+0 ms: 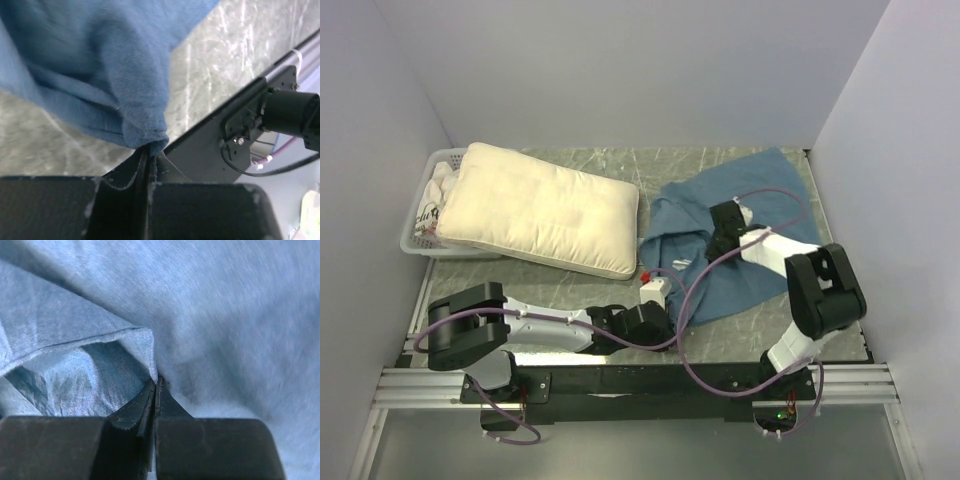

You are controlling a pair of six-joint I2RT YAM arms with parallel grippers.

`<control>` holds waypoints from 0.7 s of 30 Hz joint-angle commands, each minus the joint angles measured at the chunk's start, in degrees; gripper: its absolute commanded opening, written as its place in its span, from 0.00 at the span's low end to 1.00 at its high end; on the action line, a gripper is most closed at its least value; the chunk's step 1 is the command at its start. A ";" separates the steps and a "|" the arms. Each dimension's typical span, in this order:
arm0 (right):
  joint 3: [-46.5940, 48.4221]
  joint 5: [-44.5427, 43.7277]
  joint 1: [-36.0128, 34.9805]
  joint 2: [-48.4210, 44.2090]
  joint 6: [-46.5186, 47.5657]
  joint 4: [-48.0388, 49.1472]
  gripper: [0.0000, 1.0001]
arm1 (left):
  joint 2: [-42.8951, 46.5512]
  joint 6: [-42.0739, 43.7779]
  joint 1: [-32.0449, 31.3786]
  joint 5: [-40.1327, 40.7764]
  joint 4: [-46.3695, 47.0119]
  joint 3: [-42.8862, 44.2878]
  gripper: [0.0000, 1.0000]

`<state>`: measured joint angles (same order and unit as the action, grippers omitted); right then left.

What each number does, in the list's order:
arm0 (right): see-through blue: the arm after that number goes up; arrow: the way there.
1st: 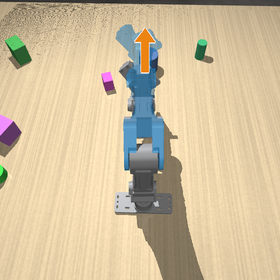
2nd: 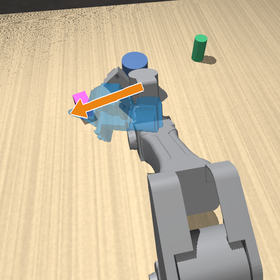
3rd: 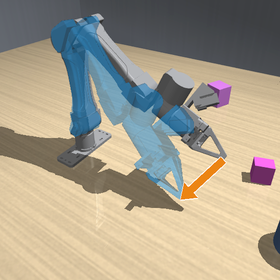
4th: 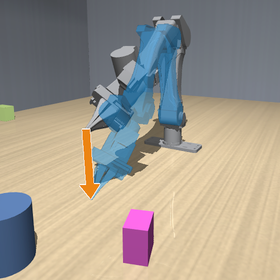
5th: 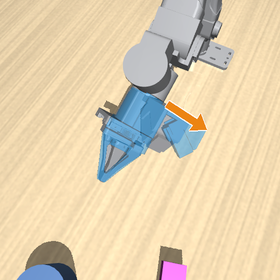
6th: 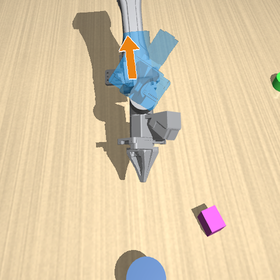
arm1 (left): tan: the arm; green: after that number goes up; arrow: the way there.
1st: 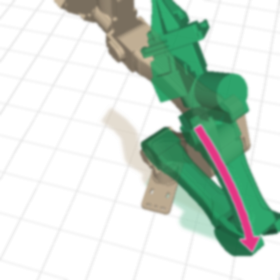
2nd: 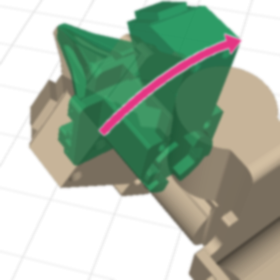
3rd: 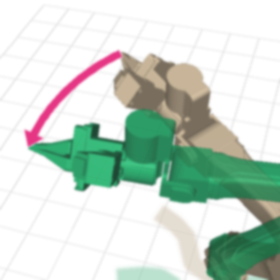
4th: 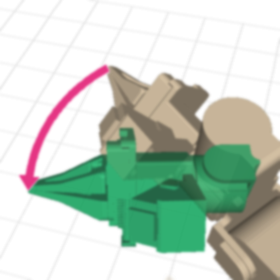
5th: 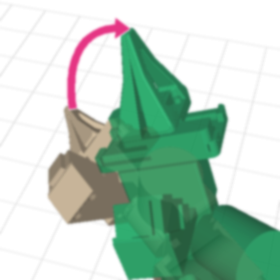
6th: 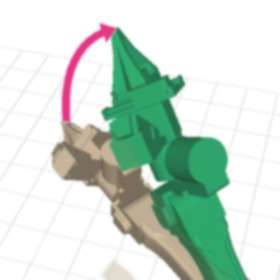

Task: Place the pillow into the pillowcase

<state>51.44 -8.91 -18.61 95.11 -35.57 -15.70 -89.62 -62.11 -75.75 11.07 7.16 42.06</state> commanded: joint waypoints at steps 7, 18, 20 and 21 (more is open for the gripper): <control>-8.38 8.71 2.97 -12.58 1.47 3.13 0.00 | -0.39 0.76 -1.86 -3.52 4.71 1.62 0.23; 0.67 6.97 -7.84 -13.55 5.25 -1.17 0.00 | 12.71 -0.11 -0.72 10.44 -16.28 3.29 0.84; 2.08 6.28 -8.98 -13.20 6.12 -1.87 0.00 | 17.01 -0.47 1.12 12.82 -22.26 3.46 0.86; 2.69 5.14 -9.42 -12.85 6.30 -3.09 0.00 | 18.33 -0.21 2.08 13.44 -23.58 3.29 0.87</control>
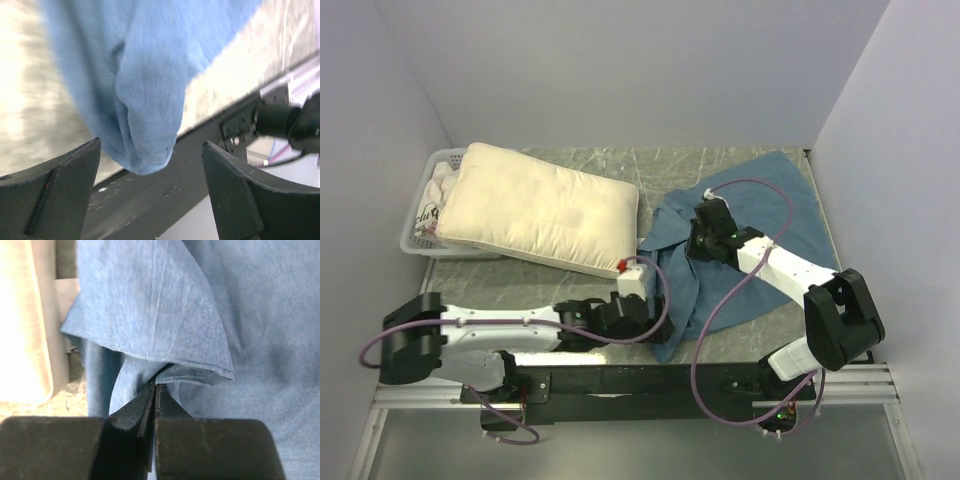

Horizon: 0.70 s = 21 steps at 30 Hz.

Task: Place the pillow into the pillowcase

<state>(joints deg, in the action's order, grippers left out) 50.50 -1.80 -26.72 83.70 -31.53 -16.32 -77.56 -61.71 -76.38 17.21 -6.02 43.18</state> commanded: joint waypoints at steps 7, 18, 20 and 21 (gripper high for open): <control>6.10 -0.14 -1.84 -0.30 4.63 -2.49 0.00 | 9.98 10.37 18.16 2.77 -12.53 4.63 0.86; 4.88 -0.66 -2.11 -1.00 7.01 -2.76 0.00 | -11.88 23.48 21.80 -4.55 -10.68 20.62 0.45; 4.70 -0.74 -2.02 -1.00 7.27 -2.76 0.00 | -14.62 24.18 22.06 -4.47 -11.03 23.34 0.44; 4.61 -0.57 -1.93 -1.08 7.36 -2.67 0.00 | -17.16 24.44 22.06 -4.03 -11.12 24.14 0.44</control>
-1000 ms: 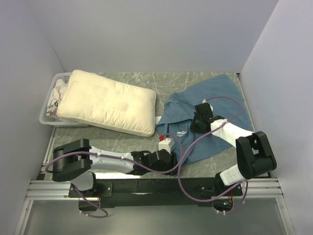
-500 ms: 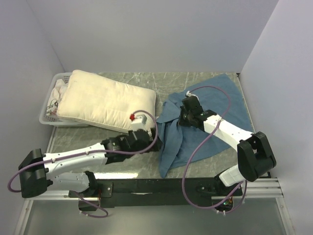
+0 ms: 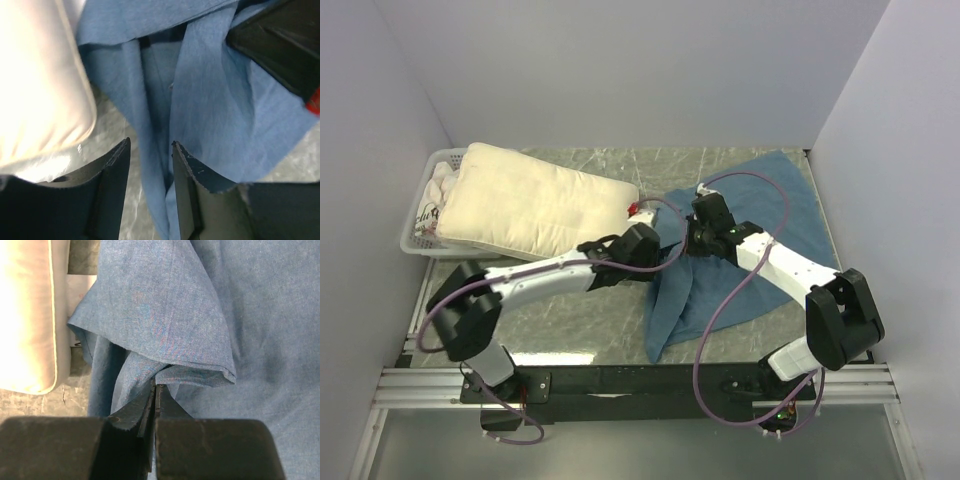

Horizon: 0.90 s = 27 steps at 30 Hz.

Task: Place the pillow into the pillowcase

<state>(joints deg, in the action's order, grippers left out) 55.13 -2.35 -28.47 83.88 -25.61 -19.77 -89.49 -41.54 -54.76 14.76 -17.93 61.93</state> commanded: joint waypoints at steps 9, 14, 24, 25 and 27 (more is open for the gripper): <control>-2.22 1.47 -0.27 -4.24 1.26 1.49 0.00 | -15.87 7.61 4.74 -1.22 2.82 13.21 0.58; -3.98 2.09 -0.10 -6.79 0.65 2.37 0.00 | -20.98 9.37 5.98 -1.40 2.29 19.17 0.60; -5.74 5.34 0.43 -7.59 0.29 4.04 0.00 | -25.38 9.28 9.58 4.38 2.03 25.16 0.26; -5.83 5.34 0.78 -7.41 0.38 4.04 0.00 | -25.38 9.28 10.02 5.00 1.85 26.13 0.25; -6.27 5.16 1.39 -7.06 0.56 4.39 0.00 | -25.64 9.63 11.42 5.53 1.94 27.01 0.21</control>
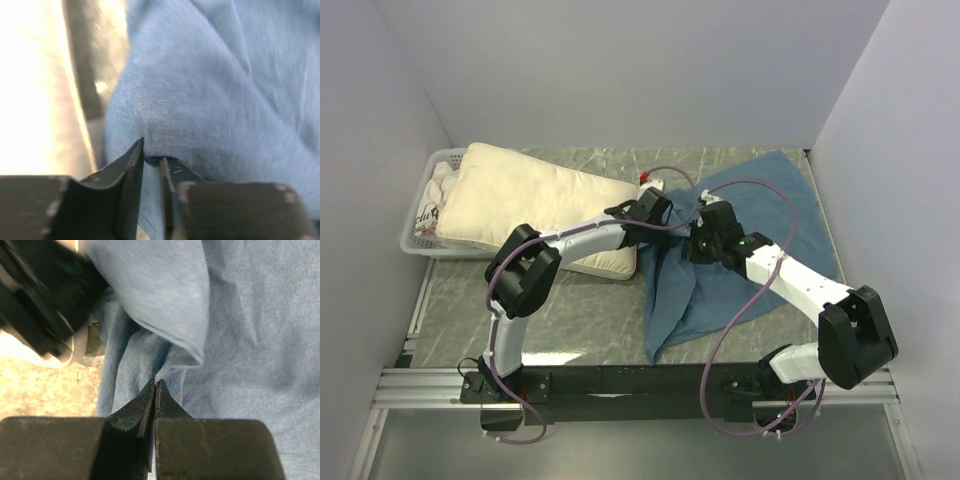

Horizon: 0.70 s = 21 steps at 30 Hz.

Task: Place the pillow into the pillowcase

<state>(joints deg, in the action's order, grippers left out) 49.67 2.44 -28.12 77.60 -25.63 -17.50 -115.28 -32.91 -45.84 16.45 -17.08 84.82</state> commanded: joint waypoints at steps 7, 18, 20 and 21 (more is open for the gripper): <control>0.60 1.52 7.81 7.10 -1.79 5.11 0.12 | -5.55 3.90 5.85 3.33 2.41 14.99 0.11; 1.48 6.35 7.64 5.72 -3.90 6.42 0.43 | -18.22 6.19 10.69 -2.38 -3.66 31.82 0.23; 1.48 7.75 7.47 5.80 -3.99 7.21 0.44 | -19.01 5.66 11.04 -3.44 -3.22 31.55 0.29; 1.57 8.02 7.46 6.07 -4.25 7.30 0.44 | -19.01 5.49 11.30 -4.22 -3.31 31.46 0.36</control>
<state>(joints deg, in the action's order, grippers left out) 51.20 7.64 -20.12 85.38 -29.17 -12.82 -133.82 -28.10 -35.09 15.44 -20.51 114.43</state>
